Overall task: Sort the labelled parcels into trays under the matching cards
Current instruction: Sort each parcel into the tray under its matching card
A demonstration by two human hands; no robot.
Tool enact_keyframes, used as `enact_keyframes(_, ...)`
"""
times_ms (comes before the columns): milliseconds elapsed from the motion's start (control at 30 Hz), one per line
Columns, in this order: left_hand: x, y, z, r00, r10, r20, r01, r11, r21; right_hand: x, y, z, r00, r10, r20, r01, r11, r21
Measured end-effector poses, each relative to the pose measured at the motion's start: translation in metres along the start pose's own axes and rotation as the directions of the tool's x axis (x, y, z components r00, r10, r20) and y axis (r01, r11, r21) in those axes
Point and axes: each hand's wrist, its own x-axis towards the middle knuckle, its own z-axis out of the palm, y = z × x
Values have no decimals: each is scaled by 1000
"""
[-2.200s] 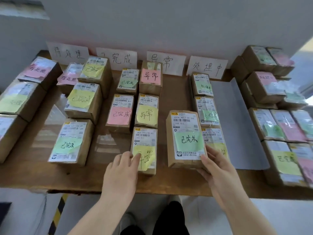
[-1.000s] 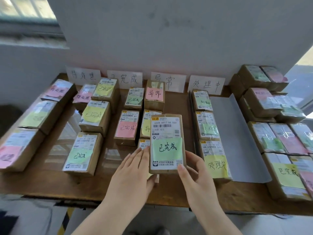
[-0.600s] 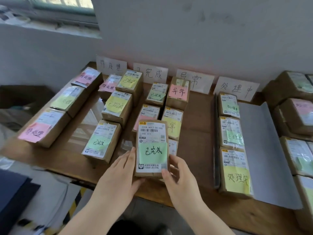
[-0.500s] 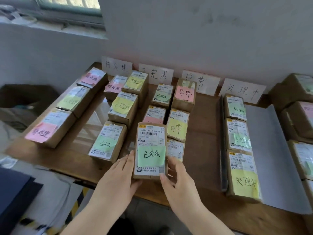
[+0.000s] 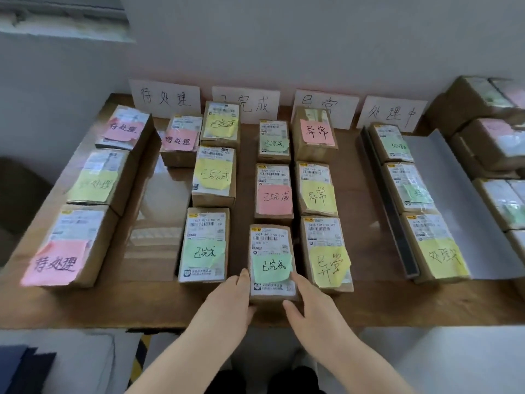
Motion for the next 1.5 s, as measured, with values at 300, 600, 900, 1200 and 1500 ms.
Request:
enact_keyframes(300,7,-7,1,968,242,-61,-221,945,239,4,6,29,957,-171,-233,69,918,-390)
enact_keyframes(600,19,-2,-4,935,350,54,-351,894,278,17,22,50,940,-263,-216,67,766,-640)
enact_keyframes(900,30,1,-10,938,344,40,-341,899,276,29,14,36,925,-271,-265,47,776,-629)
enact_keyframes(1200,36,27,-29,898,428,-96,-372,859,350,14,14,-6,856,-324,-402,80,852,-517)
enact_keyframes(1500,29,128,-27,873,459,-161,-379,849,368,-35,68,-86,836,-313,-450,91,888,-450)
